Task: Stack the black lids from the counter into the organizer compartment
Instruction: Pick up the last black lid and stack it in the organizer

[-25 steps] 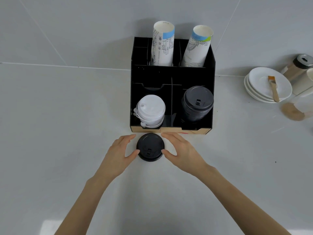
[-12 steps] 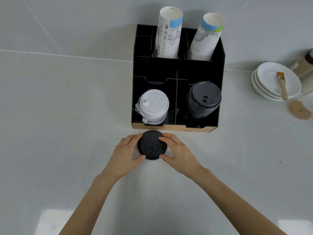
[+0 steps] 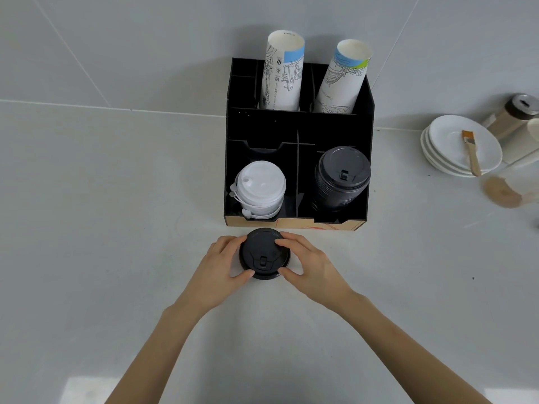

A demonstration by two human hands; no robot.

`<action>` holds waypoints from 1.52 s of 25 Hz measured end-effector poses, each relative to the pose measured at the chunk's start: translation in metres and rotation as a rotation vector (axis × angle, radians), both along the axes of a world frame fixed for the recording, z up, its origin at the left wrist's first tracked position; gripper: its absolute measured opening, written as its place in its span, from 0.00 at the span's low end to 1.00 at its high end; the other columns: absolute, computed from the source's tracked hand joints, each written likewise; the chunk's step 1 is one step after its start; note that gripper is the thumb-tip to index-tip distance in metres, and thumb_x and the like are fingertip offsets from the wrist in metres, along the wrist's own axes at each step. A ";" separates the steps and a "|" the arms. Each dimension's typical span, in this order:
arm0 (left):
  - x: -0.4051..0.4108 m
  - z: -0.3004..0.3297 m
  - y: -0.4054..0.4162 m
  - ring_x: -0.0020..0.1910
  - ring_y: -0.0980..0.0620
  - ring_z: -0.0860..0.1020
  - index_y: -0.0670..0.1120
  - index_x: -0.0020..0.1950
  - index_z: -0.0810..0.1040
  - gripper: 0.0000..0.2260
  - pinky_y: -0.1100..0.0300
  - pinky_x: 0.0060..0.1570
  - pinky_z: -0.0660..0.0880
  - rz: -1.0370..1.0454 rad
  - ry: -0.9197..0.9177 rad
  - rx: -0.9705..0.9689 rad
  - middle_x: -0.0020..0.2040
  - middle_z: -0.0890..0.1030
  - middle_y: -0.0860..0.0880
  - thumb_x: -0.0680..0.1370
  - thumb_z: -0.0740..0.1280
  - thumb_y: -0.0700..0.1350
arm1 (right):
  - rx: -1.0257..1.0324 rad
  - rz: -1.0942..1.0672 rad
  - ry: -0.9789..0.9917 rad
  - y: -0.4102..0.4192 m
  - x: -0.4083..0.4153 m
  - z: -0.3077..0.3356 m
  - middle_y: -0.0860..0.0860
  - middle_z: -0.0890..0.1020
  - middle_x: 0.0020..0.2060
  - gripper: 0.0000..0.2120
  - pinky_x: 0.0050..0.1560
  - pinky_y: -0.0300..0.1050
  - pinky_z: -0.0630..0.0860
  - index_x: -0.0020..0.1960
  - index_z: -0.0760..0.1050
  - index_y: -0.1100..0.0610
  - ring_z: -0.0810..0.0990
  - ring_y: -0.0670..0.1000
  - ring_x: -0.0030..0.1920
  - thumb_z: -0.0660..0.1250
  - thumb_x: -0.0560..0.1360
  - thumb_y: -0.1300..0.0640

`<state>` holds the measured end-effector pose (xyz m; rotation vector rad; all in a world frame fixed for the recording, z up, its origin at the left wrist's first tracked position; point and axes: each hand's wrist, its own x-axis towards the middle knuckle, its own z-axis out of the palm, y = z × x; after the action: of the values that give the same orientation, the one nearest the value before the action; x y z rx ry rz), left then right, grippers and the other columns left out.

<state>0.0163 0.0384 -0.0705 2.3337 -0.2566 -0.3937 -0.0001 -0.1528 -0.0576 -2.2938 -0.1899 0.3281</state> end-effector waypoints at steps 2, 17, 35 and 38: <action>0.000 0.004 -0.002 0.61 0.50 0.68 0.48 0.66 0.63 0.26 0.62 0.59 0.63 0.003 -0.007 -0.037 0.63 0.68 0.48 0.70 0.69 0.45 | 0.016 -0.009 -0.010 -0.004 -0.001 0.006 0.50 0.68 0.67 0.22 0.64 0.33 0.60 0.64 0.67 0.55 0.67 0.48 0.66 0.66 0.71 0.60; 0.022 0.062 -0.055 0.56 0.58 0.69 0.50 0.65 0.64 0.24 0.71 0.54 0.63 -0.072 -0.168 -0.169 0.58 0.67 0.56 0.71 0.69 0.46 | 0.047 -0.091 -0.196 -0.058 0.004 0.063 0.49 0.67 0.67 0.20 0.53 0.17 0.61 0.62 0.69 0.53 0.70 0.44 0.59 0.67 0.71 0.61; 0.099 0.078 -0.122 0.60 0.53 0.69 0.46 0.67 0.62 0.26 0.61 0.56 0.65 -0.135 -0.233 -0.119 0.66 0.68 0.46 0.71 0.68 0.46 | -0.048 -0.155 -0.281 -0.118 0.071 0.081 0.53 0.70 0.67 0.21 0.56 0.27 0.59 0.63 0.68 0.57 0.71 0.52 0.60 0.67 0.71 0.62; 0.107 0.073 -0.126 0.62 0.50 0.69 0.46 0.67 0.62 0.27 0.59 0.58 0.66 -0.129 -0.222 -0.105 0.67 0.68 0.46 0.72 0.68 0.46 | -0.047 -0.161 -0.268 -0.120 0.079 0.076 0.53 0.69 0.67 0.21 0.55 0.27 0.58 0.63 0.68 0.56 0.70 0.51 0.60 0.66 0.71 0.62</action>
<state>0.1231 -0.0876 0.0028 2.2636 -0.5245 -0.1774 0.0788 -0.2731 0.0189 -2.3760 -0.1324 -0.0590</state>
